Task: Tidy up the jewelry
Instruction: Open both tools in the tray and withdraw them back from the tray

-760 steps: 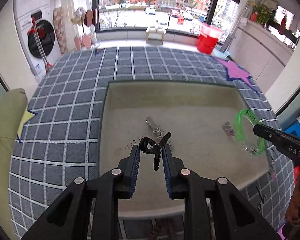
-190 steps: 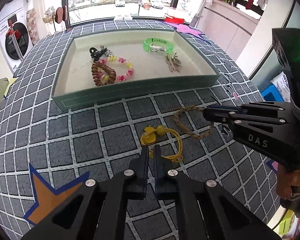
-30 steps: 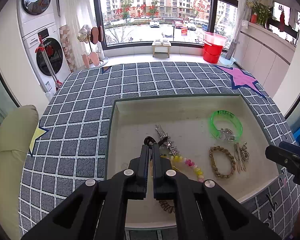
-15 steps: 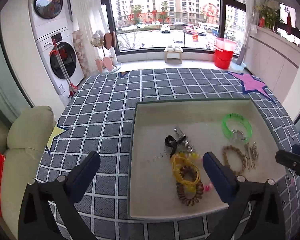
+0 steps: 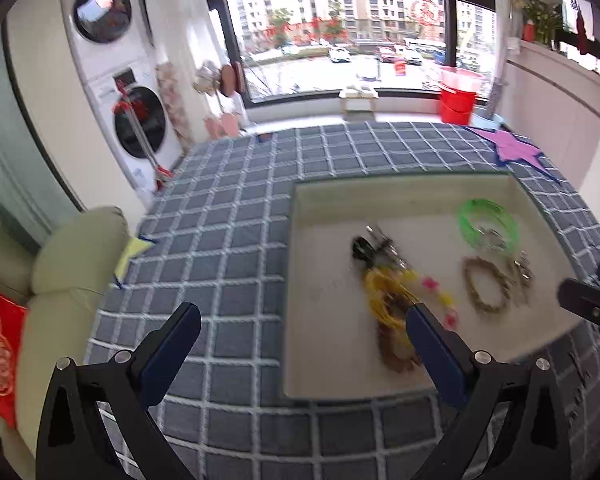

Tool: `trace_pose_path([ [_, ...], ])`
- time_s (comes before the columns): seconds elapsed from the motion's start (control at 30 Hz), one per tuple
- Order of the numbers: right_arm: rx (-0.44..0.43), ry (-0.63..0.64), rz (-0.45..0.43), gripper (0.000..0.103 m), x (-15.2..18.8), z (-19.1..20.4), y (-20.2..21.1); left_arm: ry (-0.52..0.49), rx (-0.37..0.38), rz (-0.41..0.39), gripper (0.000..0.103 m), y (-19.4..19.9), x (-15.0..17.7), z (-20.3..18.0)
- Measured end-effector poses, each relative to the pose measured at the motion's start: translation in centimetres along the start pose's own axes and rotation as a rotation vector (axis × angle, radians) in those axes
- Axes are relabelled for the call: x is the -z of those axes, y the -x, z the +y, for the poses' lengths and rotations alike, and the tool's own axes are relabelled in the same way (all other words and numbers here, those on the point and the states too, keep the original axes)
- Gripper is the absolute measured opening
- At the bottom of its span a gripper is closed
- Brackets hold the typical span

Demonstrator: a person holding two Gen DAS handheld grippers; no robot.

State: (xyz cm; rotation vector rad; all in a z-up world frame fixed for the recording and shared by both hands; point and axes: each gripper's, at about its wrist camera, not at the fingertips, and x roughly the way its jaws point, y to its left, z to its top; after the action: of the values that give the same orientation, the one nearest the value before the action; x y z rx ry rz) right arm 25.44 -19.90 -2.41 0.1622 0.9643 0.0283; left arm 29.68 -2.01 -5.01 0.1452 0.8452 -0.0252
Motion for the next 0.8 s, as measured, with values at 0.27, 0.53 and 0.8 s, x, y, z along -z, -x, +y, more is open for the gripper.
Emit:
trace_pose_path([
  [0.27, 0.008, 0.027, -0.003, 0.103, 1.6, 0.7, 1.1, 0.006, 0.014, -0.009, 0.103, 2.6, 2.2, 0.1],
  [0.53, 0.002, 0.031, 0.007, 0.103, 4.1, 1.1, 2.2, 0.035, 0.041, 0.031, 0.103, 4.1, 5.1, 0.7],
  [0.8, 0.030, 0.044, -0.052, 0.103, 7.2, 1.6, 4.5, 0.012, 0.042, -0.023, 0.103, 7.8, 8.4, 0.1],
])
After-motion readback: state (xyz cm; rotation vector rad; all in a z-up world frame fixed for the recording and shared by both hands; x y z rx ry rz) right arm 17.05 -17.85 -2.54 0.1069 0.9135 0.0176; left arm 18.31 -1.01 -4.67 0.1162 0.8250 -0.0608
